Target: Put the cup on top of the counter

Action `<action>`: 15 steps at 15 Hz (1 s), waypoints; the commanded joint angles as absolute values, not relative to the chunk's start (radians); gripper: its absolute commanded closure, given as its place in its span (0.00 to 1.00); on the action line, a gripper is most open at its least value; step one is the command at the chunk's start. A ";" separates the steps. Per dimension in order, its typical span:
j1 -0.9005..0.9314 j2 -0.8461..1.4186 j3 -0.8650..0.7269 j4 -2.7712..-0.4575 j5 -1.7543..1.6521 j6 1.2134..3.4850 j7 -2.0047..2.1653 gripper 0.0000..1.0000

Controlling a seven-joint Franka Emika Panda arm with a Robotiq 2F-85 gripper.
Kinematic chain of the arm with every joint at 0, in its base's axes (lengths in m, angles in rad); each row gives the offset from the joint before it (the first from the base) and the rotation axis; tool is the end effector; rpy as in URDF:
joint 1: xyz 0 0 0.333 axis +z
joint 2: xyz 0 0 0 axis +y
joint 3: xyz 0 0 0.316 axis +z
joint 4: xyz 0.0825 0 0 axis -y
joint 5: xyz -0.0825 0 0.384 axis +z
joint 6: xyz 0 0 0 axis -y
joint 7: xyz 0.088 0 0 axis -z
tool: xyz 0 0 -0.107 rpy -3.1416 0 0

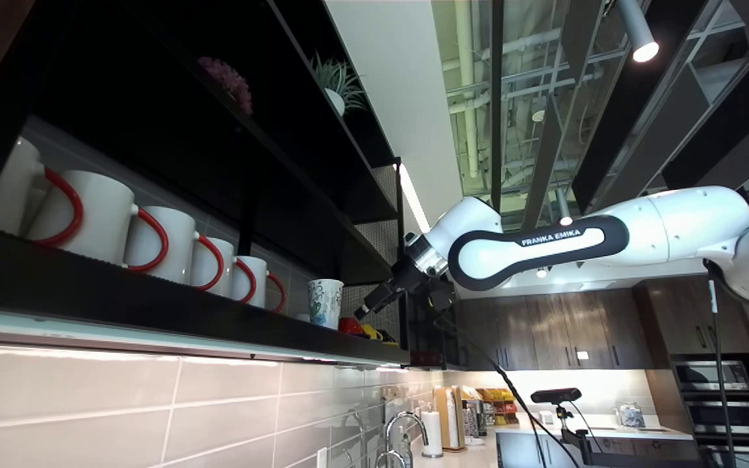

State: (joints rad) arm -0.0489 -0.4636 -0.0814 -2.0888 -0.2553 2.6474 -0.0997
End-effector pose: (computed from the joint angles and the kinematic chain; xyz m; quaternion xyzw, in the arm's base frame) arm 0.4537 -0.0633 0.7318 0.8678 0.0499 0.4726 0.1448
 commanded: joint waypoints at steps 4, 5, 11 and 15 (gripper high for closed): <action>-0.085 -0.448 -0.057 -2.097 -0.238 2.752 -0.038 0.00; -0.095 -0.442 -0.053 -2.093 -0.237 2.757 -0.014 0.00; -0.093 -0.398 -0.066 -2.084 -0.176 2.815 0.033 0.00; -0.082 -0.361 -0.080 -2.070 -0.122 2.845 0.014 0.00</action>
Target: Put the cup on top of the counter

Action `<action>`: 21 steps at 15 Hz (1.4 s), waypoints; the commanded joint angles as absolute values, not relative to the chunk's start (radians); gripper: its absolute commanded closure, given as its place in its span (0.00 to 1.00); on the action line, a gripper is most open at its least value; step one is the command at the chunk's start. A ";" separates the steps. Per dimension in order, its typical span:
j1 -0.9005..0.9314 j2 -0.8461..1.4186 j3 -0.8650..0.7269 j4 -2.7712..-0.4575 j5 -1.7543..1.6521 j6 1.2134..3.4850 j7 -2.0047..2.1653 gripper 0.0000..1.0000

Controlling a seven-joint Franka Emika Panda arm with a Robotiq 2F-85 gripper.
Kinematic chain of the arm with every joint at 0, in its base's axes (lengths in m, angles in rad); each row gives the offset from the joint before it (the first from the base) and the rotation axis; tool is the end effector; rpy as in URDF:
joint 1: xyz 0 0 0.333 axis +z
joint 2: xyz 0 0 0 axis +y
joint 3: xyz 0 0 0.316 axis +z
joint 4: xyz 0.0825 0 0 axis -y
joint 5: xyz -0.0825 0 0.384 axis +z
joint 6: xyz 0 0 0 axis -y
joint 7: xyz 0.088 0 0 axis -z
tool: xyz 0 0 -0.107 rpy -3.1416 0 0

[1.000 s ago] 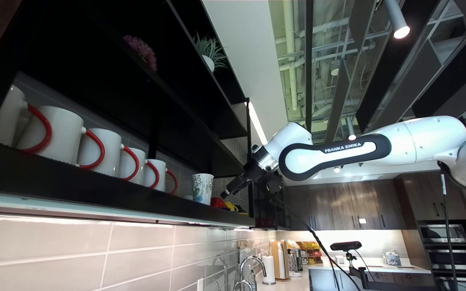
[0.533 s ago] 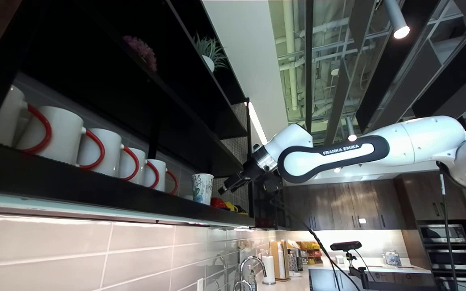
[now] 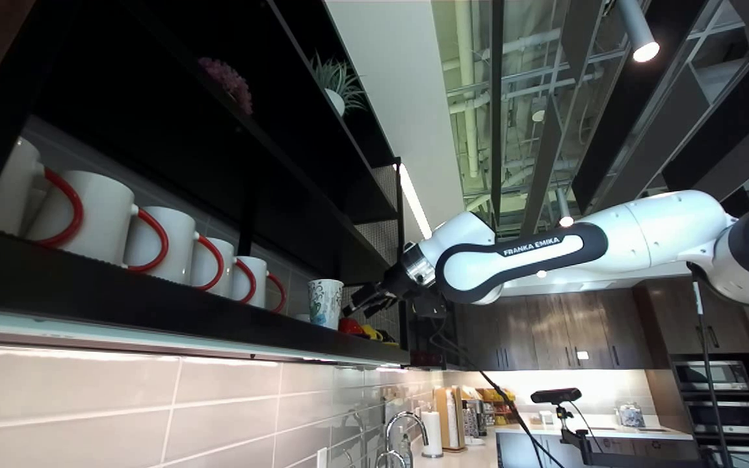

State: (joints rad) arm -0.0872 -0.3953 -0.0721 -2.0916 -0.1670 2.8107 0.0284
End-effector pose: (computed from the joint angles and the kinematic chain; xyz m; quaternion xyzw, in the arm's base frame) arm 0.4748 -0.0763 0.7210 0.8475 -0.0319 0.5229 0.0859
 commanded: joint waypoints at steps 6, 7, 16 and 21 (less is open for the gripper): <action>-0.083 -0.311 -0.087 -2.057 -0.109 2.909 0.004 0.00; -0.079 -0.304 -0.088 -2.055 -0.104 2.916 0.002 0.00; -0.062 -0.246 -0.091 -2.021 -0.084 2.952 -0.018 0.00; -0.061 -0.214 -0.092 -2.002 -0.075 2.969 -0.017 0.00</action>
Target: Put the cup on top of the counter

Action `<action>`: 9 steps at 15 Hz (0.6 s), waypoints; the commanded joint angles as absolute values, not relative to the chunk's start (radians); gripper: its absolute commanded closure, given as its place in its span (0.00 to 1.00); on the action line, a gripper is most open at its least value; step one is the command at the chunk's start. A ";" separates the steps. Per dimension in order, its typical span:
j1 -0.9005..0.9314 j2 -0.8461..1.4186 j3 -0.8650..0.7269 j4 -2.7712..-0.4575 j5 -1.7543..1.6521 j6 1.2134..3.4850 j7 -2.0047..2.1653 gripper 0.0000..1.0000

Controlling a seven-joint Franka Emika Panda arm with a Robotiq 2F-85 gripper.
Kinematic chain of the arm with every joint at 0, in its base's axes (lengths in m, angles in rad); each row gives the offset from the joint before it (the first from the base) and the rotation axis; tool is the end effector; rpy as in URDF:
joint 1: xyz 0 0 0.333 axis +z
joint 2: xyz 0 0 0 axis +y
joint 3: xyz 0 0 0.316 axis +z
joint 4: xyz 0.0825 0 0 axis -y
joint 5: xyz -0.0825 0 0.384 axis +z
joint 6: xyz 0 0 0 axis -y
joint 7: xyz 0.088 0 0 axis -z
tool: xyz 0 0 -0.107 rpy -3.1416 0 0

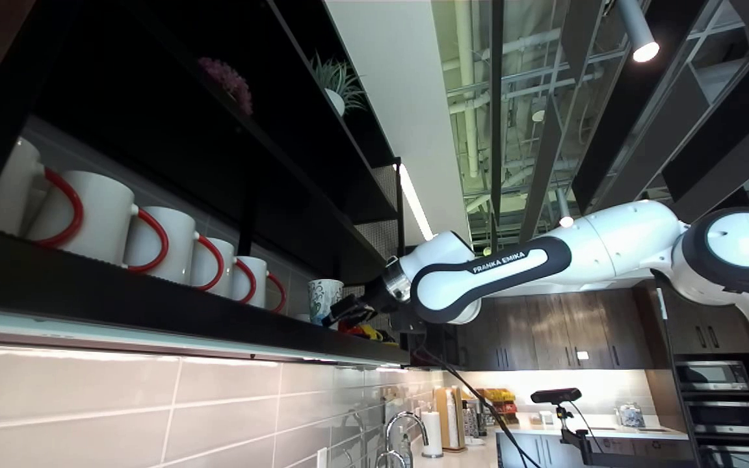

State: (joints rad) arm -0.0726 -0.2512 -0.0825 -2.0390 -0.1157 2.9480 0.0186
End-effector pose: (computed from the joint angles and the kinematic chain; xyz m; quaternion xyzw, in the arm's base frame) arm 0.5215 -0.0800 0.6947 0.8356 -0.0358 0.5439 0.0684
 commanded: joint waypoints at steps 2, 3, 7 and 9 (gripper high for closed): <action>-0.060 -0.204 -0.092 -1.997 -0.070 2.972 -0.019 0.00; -0.059 -0.198 -0.092 -1.995 -0.067 2.975 -0.021 0.00; -0.040 -0.185 -0.104 -1.985 -0.055 2.985 -0.033 0.00; -0.028 -0.179 -0.110 -1.981 -0.047 2.989 -0.040 0.00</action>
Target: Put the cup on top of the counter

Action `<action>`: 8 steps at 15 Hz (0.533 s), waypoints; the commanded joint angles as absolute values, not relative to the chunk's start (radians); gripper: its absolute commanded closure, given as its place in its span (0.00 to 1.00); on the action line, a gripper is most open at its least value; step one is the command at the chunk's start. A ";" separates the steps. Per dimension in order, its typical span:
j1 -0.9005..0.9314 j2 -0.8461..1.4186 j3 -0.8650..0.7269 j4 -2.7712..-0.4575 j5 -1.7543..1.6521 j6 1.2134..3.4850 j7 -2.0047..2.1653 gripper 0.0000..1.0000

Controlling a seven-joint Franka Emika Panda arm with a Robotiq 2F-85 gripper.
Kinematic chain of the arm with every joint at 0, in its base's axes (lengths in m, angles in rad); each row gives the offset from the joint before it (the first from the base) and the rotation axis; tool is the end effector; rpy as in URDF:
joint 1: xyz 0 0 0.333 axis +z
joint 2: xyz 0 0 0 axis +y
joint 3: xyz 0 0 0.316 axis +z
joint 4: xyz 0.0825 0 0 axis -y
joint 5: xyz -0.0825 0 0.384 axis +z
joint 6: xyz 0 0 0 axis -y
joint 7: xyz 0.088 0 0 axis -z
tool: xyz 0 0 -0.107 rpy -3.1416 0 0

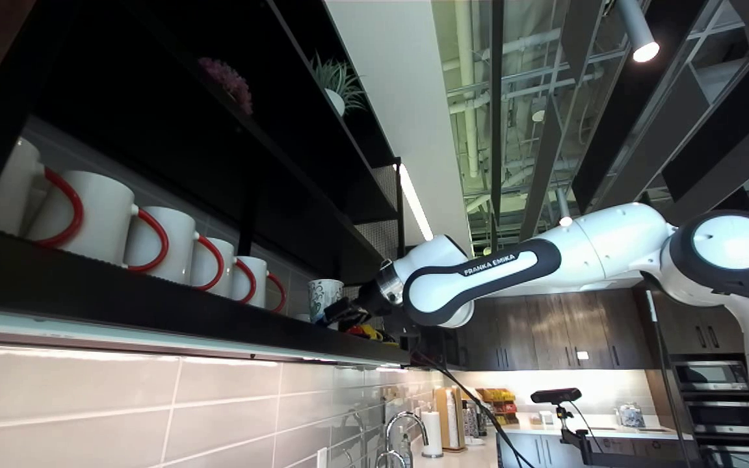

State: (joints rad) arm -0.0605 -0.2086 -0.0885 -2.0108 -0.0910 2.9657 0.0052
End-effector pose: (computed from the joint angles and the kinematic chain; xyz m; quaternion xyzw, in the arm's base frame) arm 0.5354 -0.0797 0.6892 0.8348 -0.0356 0.5458 0.0625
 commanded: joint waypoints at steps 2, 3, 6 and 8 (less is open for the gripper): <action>-0.017 -0.176 -0.118 -1.982 -0.041 2.993 -0.044 0.00; -0.011 -0.175 -0.122 -1.982 -0.037 2.995 -0.048 0.01; 0.007 -0.175 -0.136 -1.982 -0.027 2.996 -0.056 0.30; 0.020 -0.177 -0.144 -1.982 -0.022 2.996 -0.059 0.47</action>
